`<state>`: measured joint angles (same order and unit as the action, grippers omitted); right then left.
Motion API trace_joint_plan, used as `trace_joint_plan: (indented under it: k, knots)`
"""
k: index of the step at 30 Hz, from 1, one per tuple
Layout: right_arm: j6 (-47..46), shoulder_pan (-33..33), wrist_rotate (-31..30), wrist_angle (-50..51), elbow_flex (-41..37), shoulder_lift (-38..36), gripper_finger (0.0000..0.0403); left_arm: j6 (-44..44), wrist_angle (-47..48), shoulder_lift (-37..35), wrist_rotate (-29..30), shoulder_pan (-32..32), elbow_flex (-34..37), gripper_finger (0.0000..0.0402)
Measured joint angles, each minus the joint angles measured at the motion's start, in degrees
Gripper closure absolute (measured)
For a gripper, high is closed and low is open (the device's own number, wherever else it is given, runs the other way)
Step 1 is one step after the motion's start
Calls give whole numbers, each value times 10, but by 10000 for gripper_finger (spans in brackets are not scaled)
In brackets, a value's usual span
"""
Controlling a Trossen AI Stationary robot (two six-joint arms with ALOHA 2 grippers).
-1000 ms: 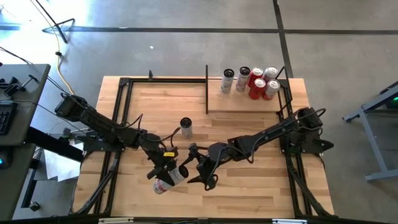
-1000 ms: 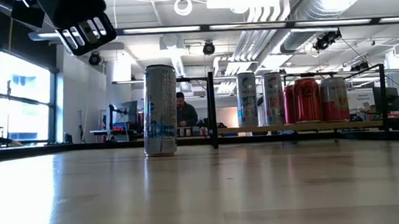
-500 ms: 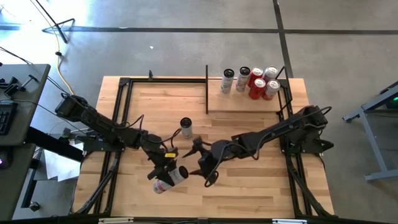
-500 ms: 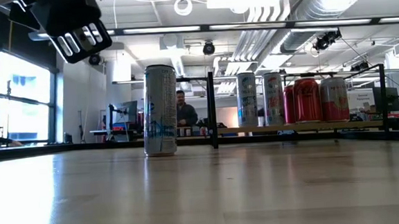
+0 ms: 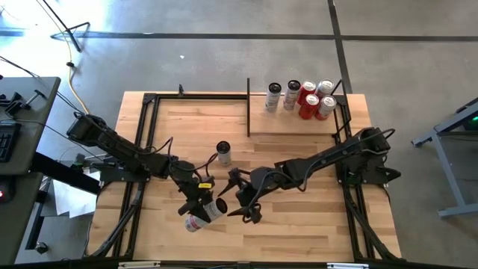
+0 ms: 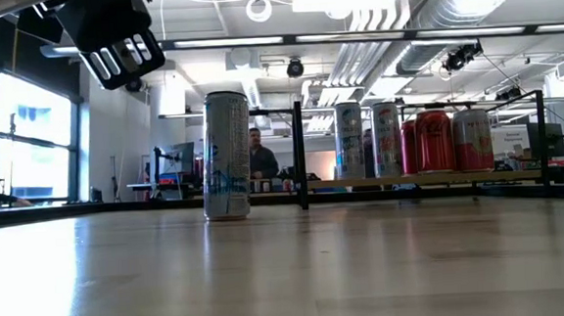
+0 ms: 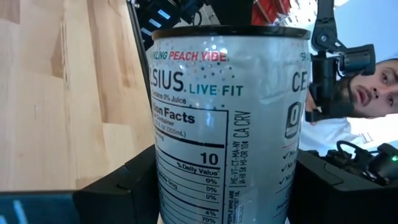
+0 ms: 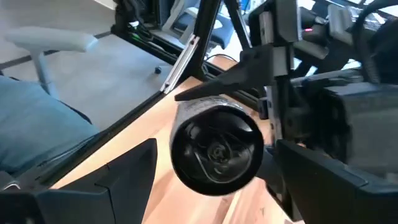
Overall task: Place canned beverage on shelf
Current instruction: Put the peach vibe soda can on the shelf aligned with the other peach vibe soda can
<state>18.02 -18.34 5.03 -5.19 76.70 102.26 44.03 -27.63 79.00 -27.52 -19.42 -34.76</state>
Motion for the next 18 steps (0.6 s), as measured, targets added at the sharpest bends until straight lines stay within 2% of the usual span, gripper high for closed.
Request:
trace_joint_plan:
  k: [8,18]
  knots:
    - [-20,9,78,-25,-1,3,91,-2,-10,0,-4,8,0,169]
    - [21,12,61,-35,-1,15,91,0,-8,0,-10,14,1,169]
